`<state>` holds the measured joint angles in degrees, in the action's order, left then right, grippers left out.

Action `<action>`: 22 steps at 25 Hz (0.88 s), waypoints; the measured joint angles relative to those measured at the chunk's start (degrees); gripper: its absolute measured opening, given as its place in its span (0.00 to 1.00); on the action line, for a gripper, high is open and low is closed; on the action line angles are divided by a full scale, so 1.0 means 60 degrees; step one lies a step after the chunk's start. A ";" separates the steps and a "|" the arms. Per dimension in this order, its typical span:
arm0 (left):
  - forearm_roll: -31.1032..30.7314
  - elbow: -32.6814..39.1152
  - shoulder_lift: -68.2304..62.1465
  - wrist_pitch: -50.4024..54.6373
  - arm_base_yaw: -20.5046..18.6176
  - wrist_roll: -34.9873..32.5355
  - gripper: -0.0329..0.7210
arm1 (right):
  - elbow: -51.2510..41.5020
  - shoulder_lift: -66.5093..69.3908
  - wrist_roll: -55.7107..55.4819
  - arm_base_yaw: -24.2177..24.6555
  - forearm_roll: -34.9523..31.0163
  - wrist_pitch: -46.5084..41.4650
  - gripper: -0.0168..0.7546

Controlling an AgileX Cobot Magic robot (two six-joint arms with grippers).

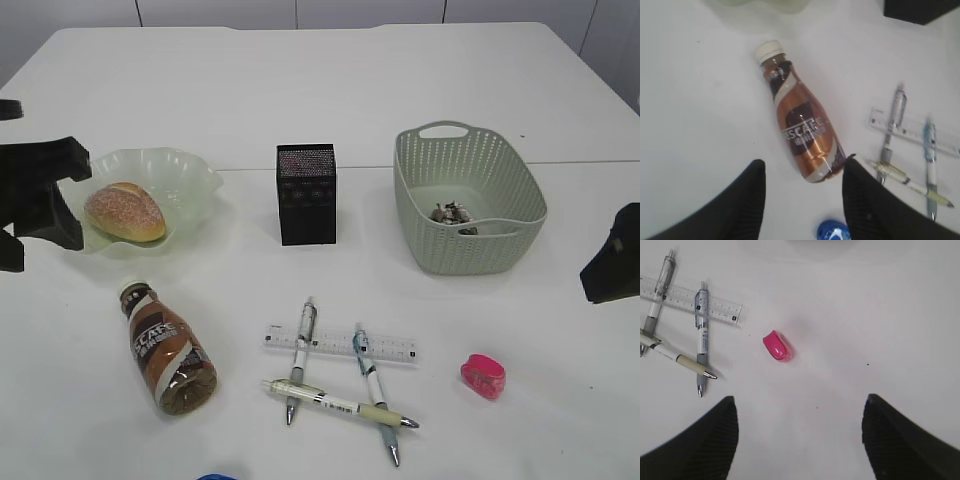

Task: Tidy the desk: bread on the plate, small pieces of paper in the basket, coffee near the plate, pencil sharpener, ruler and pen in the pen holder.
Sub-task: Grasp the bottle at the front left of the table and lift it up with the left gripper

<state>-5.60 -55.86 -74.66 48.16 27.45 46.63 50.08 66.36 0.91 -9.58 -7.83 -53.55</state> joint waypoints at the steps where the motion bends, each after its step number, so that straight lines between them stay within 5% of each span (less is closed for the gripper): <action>1: -0.0361 0.0000 -0.0161 0.0000 0.0077 0.0768 0.53 | 0.0000 -0.0043 -0.0006 0.0000 0.0000 -0.0017 0.75; 6: -0.0761 0.0000 -0.1074 -0.0372 0.0138 0.2374 0.57 | 0.0000 -0.0044 -0.0043 0.0000 0.0000 -0.0100 0.75; 12: -0.0121 0.0000 -0.2476 -0.0829 0.0138 0.2523 0.73 | 0.0000 -0.0044 -0.0066 0.0000 0.0000 -0.0100 0.75; 22: 0.0136 0.0000 -0.4238 -0.2448 0.0138 0.2672 0.75 | 0.0000 -0.0044 -0.0066 0.0000 0.0000 -0.0100 0.75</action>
<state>-4.78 -55.86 -100.08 33.47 28.28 62.66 50.08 66.09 0.51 -9.58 -7.83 -54.15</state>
